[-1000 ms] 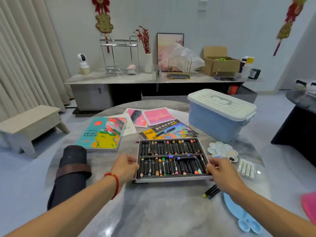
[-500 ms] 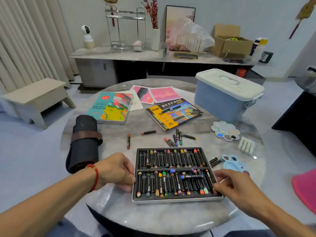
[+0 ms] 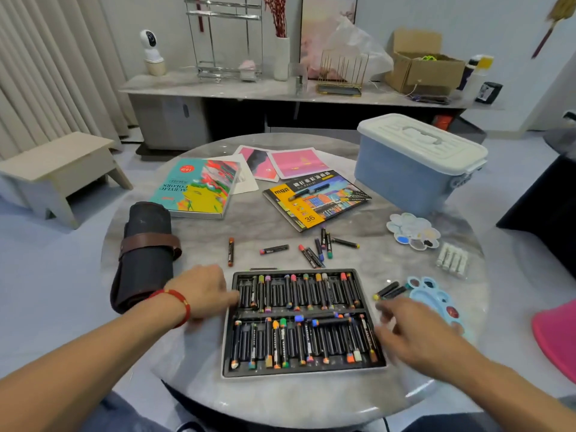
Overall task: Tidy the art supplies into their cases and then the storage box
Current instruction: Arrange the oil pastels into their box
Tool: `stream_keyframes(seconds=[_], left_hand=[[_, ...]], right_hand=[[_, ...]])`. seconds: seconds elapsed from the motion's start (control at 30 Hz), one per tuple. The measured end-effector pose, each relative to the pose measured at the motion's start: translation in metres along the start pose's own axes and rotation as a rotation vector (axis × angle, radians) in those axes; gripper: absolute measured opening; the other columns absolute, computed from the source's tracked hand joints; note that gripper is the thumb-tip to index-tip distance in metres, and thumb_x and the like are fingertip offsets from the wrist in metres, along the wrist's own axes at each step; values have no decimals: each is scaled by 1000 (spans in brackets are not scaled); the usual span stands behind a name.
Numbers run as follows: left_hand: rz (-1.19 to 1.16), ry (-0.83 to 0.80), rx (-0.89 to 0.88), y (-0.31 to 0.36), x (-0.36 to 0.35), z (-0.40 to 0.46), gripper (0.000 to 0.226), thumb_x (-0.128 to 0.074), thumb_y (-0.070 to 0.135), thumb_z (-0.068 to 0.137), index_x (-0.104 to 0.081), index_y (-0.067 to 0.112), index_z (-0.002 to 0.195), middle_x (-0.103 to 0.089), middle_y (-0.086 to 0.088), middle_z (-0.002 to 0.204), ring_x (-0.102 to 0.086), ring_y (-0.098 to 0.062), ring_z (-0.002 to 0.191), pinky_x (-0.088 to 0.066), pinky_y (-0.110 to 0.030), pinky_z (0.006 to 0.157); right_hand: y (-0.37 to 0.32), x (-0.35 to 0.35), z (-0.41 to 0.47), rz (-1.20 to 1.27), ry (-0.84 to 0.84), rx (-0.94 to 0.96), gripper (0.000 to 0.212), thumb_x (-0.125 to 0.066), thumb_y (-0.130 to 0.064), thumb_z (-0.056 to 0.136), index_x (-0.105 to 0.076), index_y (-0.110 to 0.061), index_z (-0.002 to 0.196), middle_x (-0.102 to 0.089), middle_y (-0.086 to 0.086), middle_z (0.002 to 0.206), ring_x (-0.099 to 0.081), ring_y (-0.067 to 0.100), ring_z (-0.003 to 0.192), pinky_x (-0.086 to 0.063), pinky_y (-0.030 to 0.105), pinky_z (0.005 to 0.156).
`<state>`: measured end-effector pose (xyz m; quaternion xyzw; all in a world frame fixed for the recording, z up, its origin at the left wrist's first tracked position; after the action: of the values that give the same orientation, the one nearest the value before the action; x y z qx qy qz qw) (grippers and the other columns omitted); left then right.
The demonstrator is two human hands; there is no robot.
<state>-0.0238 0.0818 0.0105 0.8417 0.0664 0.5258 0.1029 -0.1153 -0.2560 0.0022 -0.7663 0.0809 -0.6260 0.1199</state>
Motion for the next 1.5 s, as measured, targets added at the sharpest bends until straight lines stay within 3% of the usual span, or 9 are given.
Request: stream_keyframes(seconds=[0.1, 0.27, 0.6, 0.73, 0.83, 0.97, 1.1, 1.27, 1.5], left_hand=[[187, 238, -128, 13, 13, 21, 35, -55, 46, 94, -64, 14, 84, -67, -7, 84, -65, -28, 84, -49, -31, 68], [171, 257, -330, 40, 4, 56, 18, -62, 32, 92, -65, 20, 106, -68, -7, 110, -62, -27, 101, -50, -35, 83], [166, 252, -268, 48, 3, 75, 14, -63, 14, 90, -66, 19, 102, -69, -10, 105, -64, -30, 97, -49, -33, 75], [183, 268, -261, 43, 1, 84, 23, -70, 18, 85, -67, 21, 107, -69, -8, 105, -65, -30, 97, -54, -36, 81], [165, 270, -235, 43, 2, 88, 11, -74, 23, 81, -68, 25, 89, -71, -8, 98, -66, -30, 89, -56, -38, 78], [229, 251, -215, 49, 4, 87, 5, -69, 23, 85, -65, 21, 86, -69, -9, 100, -65, -32, 91, -56, -40, 78], [44, 319, -270, 68, 12, 72, 9, -66, 27, 88, -60, 23, 83, -69, -7, 92, -65, -30, 90, -55, -39, 79], [-490, 22, -219, 106, -1, 48, 17, -77, 26, 85, -73, 10, 84, -71, -4, 64, -59, -13, 52, -44, -19, 47], [-609, -32, -180, 120, -13, 48, 19, -74, 22, 88, -64, 14, 101, -72, -9, 62, -59, -9, 40, -44, -17, 44]], right_hand=[[7, 31, 43, -229, -26, 153, 41, -60, -26, 95, -50, -26, 134, -57, -4, 125, -59, 17, 113, -48, 35, 91], [20, 34, 73, -687, -275, 324, 41, -65, -20, 90, -48, -20, 128, -52, 0, 127, -51, 23, 119, -49, 40, 89], [43, 37, 95, -414, -252, 197, 27, -79, -33, 80, -53, -30, 87, -49, -11, 87, -50, 15, 88, -43, 32, 75], [34, 47, 98, -333, -120, 195, 17, -77, -35, 81, -64, -27, 86, -68, -7, 84, -63, 17, 86, -48, 32, 71], [9, 48, 99, 13, 20, 222, 19, -81, -35, 82, -68, -21, 84, -72, -4, 77, -66, 11, 71, -50, 30, 67], [-15, 32, 103, 378, -89, 35, 18, -81, -24, 85, -70, -10, 86, -74, 5, 70, -64, 12, 51, -55, 26, 59], [-19, 19, 115, 215, -60, -15, 22, -83, -33, 81, -69, -16, 86, -74, 4, 72, -65, 11, 52, -57, 32, 64], [-18, 11, 120, 206, -53, -62, 29, -83, -36, 79, -61, -20, 90, -73, 3, 71, -65, 10, 44, -45, 25, 49], [-22, 15, 113, 112, -120, -61, 31, -82, -35, 79, -66, -13, 95, -74, 7, 79, -64, 14, 56, -50, 29, 55]])
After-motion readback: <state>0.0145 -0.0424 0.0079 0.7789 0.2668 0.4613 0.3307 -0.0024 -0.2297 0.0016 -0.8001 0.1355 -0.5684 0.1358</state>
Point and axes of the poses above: each hand's wrist, its own z-axis towards the middle knuckle, its own x-axis out of the back of the hand, y = z × x, the point moved 1 cm from there along z, towards the middle knuckle
